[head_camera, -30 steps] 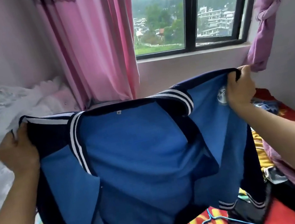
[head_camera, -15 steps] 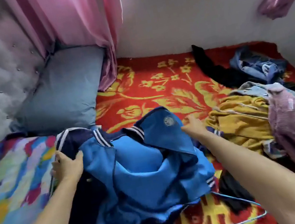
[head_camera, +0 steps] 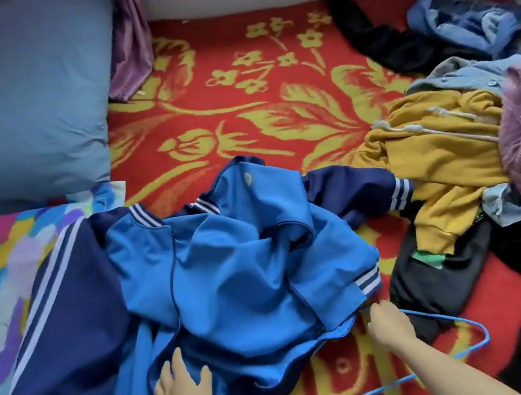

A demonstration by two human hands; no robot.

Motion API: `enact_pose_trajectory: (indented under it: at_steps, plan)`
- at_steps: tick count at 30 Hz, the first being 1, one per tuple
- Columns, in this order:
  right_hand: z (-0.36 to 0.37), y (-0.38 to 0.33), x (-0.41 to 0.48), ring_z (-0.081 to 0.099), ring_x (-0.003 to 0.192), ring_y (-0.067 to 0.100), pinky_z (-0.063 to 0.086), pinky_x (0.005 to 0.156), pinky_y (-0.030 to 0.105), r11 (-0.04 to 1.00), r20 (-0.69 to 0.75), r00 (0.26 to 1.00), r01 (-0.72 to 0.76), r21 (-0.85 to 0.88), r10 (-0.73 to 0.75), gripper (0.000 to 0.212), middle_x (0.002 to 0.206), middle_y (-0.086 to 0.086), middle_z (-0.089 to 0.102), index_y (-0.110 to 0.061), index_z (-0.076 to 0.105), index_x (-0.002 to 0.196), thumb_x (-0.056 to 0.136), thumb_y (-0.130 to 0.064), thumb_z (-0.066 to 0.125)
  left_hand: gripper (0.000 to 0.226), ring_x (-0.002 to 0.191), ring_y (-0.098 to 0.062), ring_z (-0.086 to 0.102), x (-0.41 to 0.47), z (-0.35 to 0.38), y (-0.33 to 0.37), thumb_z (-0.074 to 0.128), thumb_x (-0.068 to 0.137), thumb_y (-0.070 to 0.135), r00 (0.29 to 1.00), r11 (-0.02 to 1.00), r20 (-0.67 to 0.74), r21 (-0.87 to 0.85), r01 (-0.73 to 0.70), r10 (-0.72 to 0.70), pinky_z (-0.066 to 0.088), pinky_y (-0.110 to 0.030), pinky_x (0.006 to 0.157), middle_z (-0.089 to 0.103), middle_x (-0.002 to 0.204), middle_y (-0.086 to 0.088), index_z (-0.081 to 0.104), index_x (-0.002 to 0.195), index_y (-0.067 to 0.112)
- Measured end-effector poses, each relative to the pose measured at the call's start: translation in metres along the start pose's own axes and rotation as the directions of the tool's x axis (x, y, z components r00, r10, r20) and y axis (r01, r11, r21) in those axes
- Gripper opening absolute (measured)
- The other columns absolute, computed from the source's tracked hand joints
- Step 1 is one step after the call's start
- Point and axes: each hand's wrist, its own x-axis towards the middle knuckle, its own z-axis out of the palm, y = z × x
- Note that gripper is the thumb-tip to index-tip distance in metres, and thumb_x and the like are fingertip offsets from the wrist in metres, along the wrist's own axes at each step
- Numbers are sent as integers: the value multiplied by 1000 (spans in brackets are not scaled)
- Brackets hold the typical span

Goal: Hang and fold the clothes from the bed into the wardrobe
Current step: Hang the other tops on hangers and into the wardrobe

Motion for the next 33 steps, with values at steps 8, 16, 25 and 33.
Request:
enact_pose_trajectory:
  at_steps: [8, 16, 25, 33]
  plan:
    - [11, 18, -1, 47, 112, 28, 38, 81, 31, 927, 91, 970, 242, -285, -225, 29, 110, 4, 49, -18, 48, 119, 96, -10, 33, 60, 134, -35, 25, 12, 4, 19, 58, 90, 22, 993, 998, -107, -9, -55, 54, 25, -46, 106, 31, 149, -15, 33, 144, 11]
    - [-114, 60, -35, 37, 62, 16, 25, 45, 21, 950, 471, 871, 253, -183, -141, 20, 66, -1, 41, -19, 52, 67, 78, -3, 48, 58, 134, -35, 25, 2, -29, 45, 53, 92, 22, 994, 994, -96, -90, -63, 54, 28, -48, 104, 29, 150, -16, 32, 144, 8]
    - [-232, -3, -52, 38, 55, 14, 30, 54, 24, 901, 114, 920, 332, 280, -374, 38, 51, -4, 44, -23, 64, 51, 86, -38, 63, 57, 131, -37, 28, 15, -73, 64, 52, 93, 21, 989, 987, -129, -137, -85, 67, 30, -48, 101, 31, 148, -17, 32, 143, 7]
    - [-240, -98, -16, 51, 56, 10, 30, 51, 27, 907, -222, 938, 321, 273, -265, 35, 53, -9, 54, -29, 61, 62, 89, -49, 53, 48, 131, -34, 28, 67, -94, 70, 48, 95, 25, 987, 994, -127, -28, -103, 99, 31, -44, 101, 34, 147, -12, 38, 140, 10]
